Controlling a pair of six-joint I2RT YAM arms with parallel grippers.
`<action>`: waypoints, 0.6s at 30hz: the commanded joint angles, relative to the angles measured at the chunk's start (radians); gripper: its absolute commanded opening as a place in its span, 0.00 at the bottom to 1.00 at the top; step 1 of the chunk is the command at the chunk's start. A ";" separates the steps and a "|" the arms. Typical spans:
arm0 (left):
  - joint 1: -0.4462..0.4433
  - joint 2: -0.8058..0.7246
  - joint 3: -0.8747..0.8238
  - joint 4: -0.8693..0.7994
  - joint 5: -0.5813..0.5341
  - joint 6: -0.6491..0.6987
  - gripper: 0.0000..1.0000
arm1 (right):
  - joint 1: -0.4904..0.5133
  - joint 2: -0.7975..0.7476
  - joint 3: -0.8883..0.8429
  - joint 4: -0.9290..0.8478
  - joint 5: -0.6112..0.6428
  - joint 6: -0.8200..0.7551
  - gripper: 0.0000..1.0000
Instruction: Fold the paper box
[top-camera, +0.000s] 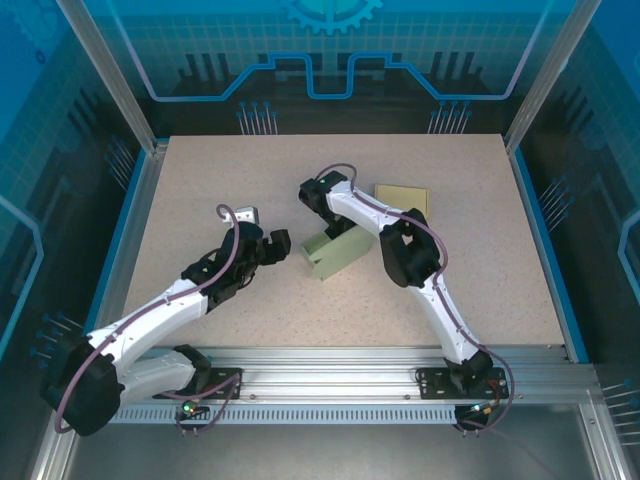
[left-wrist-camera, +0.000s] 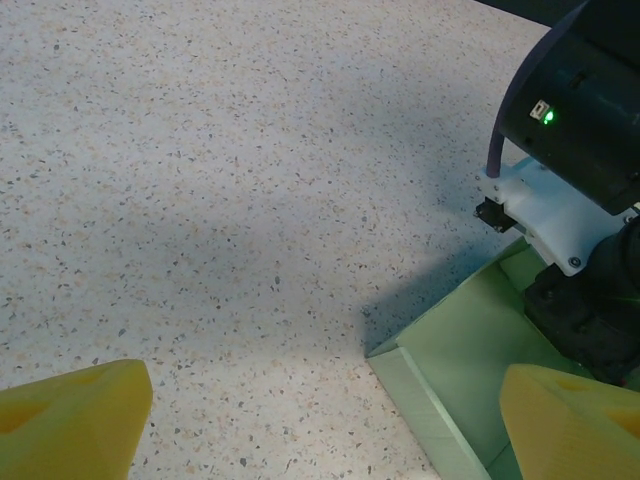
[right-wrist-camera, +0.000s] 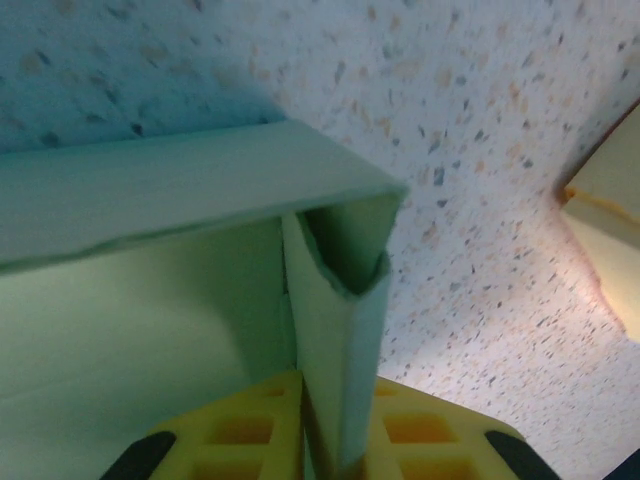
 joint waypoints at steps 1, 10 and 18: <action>0.011 -0.012 -0.015 0.030 0.020 -0.015 0.91 | 0.015 0.047 0.031 0.031 0.039 -0.035 0.14; 0.012 -0.022 -0.028 0.049 0.023 -0.014 0.91 | 0.046 0.096 -0.067 0.133 0.221 -0.065 0.05; 0.012 -0.041 -0.033 0.043 -0.008 -0.011 0.91 | 0.105 0.033 -0.255 0.368 0.235 -0.136 0.00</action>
